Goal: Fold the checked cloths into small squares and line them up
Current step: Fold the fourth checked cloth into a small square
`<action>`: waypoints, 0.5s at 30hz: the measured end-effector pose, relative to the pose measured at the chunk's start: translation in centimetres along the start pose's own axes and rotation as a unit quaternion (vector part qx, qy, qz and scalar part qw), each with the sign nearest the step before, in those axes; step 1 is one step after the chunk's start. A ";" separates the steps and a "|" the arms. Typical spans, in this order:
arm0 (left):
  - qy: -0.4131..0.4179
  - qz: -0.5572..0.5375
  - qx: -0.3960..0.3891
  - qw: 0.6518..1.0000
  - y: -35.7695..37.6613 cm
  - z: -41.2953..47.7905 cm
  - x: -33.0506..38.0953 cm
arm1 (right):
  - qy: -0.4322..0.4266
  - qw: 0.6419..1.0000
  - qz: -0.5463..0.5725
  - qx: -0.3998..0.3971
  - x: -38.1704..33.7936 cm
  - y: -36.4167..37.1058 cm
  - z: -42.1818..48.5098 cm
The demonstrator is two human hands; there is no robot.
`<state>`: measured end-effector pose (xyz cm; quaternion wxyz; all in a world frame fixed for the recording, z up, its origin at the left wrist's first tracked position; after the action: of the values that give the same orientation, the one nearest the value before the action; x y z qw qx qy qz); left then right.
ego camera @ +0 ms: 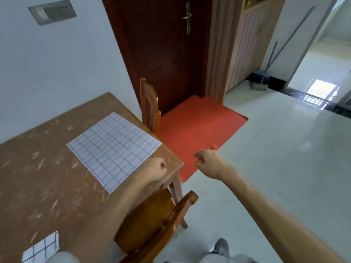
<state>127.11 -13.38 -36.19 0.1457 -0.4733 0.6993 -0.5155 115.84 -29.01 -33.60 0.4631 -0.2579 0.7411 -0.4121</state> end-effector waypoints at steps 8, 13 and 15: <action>-0.059 -0.033 -0.005 0.998 -1.1 7.5 6.2 | -0.019 0.999 -0.016 -0.039 7.9 -4.9 7.6; -0.091 -0.053 0.001 0.994 -1.2 13.1 7.5 | -0.053 0.996 -0.008 -0.066 9.2 -5.2 14.0; -0.093 -0.051 -0.007 0.994 -1.7 15.8 8.3 | -0.074 0.994 -0.020 -0.077 9.2 -5.2 17.0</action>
<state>134.69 -29.36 -39.08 0.1801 -0.5557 0.6612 -0.4707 127.12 -45.18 -37.47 0.4874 -0.3374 0.7289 -0.3425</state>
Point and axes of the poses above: each hand's wrist, its own z-axis towards the middle knuckle, its own y-axis out of the palm, x = y × z, the point moved 8 cm from there along z, towards the middle knuckle, and after that the axes turned 2 degrees about -y, right-handed, at the moved point
